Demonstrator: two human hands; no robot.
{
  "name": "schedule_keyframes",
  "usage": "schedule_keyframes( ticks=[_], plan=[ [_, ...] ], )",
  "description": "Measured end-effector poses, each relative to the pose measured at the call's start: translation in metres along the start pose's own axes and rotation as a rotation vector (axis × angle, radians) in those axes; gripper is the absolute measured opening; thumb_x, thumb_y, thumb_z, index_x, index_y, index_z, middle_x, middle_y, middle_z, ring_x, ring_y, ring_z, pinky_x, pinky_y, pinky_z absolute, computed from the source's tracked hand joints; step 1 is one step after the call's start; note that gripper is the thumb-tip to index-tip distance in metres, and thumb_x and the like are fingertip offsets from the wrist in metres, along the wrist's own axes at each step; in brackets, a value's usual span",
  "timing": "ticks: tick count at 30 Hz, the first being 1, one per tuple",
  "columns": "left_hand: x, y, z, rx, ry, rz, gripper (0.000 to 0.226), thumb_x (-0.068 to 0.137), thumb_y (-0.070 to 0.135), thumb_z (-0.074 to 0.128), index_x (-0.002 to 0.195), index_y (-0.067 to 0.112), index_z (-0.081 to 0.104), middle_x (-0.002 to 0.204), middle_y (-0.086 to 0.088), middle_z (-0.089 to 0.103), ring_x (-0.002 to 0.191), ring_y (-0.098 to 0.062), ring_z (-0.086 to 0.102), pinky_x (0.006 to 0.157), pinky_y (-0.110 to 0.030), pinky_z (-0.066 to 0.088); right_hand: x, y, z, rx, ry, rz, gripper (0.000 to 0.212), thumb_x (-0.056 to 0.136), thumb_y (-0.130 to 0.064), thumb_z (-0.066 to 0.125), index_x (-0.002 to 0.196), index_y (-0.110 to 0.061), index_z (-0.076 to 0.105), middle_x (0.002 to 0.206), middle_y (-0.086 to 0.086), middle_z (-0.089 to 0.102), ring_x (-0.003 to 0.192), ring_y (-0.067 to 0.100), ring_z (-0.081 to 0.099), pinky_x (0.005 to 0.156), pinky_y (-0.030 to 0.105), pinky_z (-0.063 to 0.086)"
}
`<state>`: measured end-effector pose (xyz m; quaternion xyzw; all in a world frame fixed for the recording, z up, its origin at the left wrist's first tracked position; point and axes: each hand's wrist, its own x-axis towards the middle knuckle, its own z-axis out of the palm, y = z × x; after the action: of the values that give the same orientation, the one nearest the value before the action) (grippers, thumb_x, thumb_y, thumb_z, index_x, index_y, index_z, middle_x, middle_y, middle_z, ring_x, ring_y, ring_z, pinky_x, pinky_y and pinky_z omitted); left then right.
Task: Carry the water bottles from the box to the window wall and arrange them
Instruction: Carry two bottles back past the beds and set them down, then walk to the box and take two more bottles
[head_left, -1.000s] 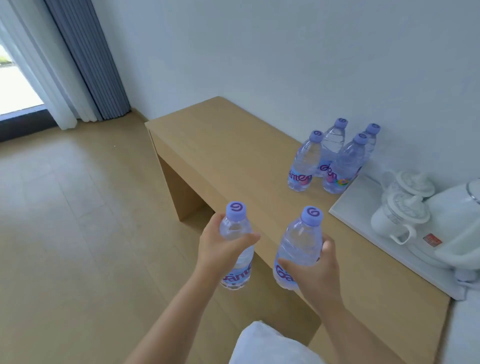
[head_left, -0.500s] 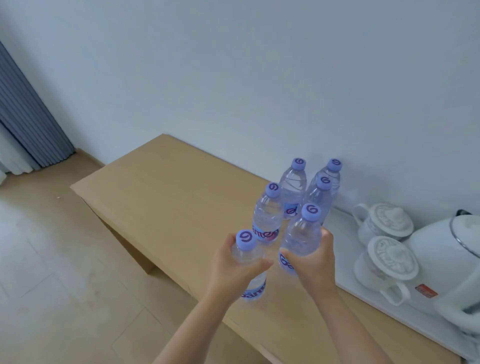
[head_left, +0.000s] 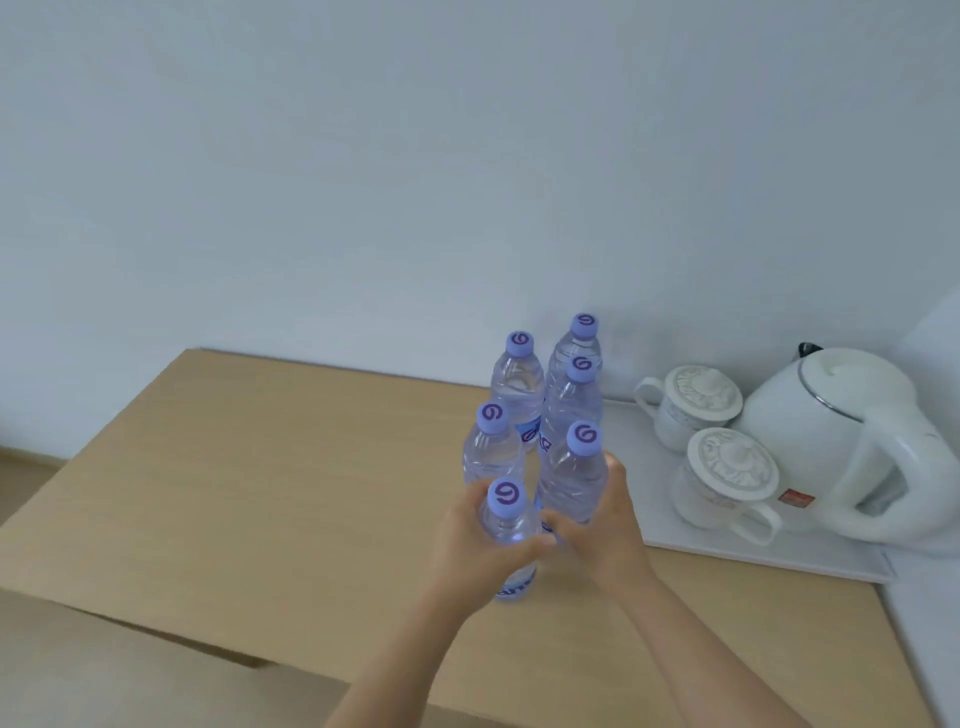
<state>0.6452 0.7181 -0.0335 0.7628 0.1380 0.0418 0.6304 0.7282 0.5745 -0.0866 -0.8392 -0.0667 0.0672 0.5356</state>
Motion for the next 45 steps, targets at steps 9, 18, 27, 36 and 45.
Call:
schedule_keyframes(
  ticks=[9,18,27,36,45],
  plan=[
    [0.0,0.003,-0.017,0.189,-0.191,-0.008,0.071,0.061,0.026,0.086,0.12,0.026,0.046,0.107,0.02,0.061,0.1,0.004,0.057,0.079,-0.013,0.048,-0.014,-0.017,-0.012,-0.107,0.01,0.084,0.105,0.066,-0.031,0.082,0.146,-0.023,0.014,0.134,-0.008,0.042,0.121,0.015,0.046,0.096,0.034,0.041],
    [-0.055,-0.019,-0.003,0.866,-0.494,-0.209,0.067,0.074,0.049,0.07,0.122,0.011,0.043,0.127,-0.005,0.044,0.117,-0.02,0.043,0.088,-0.024,0.037,-0.106,-0.012,-0.038,-0.318,0.239,0.104,0.053,0.089,-0.017,0.06,0.138,-0.013,0.041,0.138,-0.001,0.048,0.127,0.014,0.043,0.096,0.018,0.029],
    [-0.096,-0.008,0.083,0.852,-0.886,0.187,0.069,0.083,0.049,0.061,0.141,0.02,0.037,0.142,0.002,0.042,0.126,-0.014,0.044,0.085,-0.019,0.029,-0.242,0.03,-0.079,-0.307,0.433,0.419,0.038,0.094,-0.026,0.051,0.131,-0.022,0.048,0.135,-0.008,0.048,0.123,0.008,0.042,0.095,0.017,0.029],
    [-0.176,0.036,0.195,0.838,-1.19,0.474,0.071,0.082,0.049,0.061,0.143,0.022,0.036,0.143,0.008,0.043,0.123,-0.01,0.048,0.085,-0.022,0.036,-0.359,0.063,-0.149,-0.304,0.773,0.634,0.038,0.093,-0.03,0.051,0.13,-0.023,0.049,0.132,-0.012,0.048,0.1,0.0,0.044,0.082,0.018,0.033],
    [-0.264,0.061,0.31,0.876,-1.237,0.582,0.064,0.085,0.05,0.057,0.14,0.023,0.038,0.139,0.008,0.044,0.121,-0.012,0.047,0.086,-0.023,0.033,-0.47,0.109,-0.235,-0.263,0.891,0.784,0.038,0.092,-0.036,0.052,0.129,-0.026,0.05,0.13,-0.009,0.051,0.081,0.004,0.05,0.076,0.022,0.036]
  ],
)
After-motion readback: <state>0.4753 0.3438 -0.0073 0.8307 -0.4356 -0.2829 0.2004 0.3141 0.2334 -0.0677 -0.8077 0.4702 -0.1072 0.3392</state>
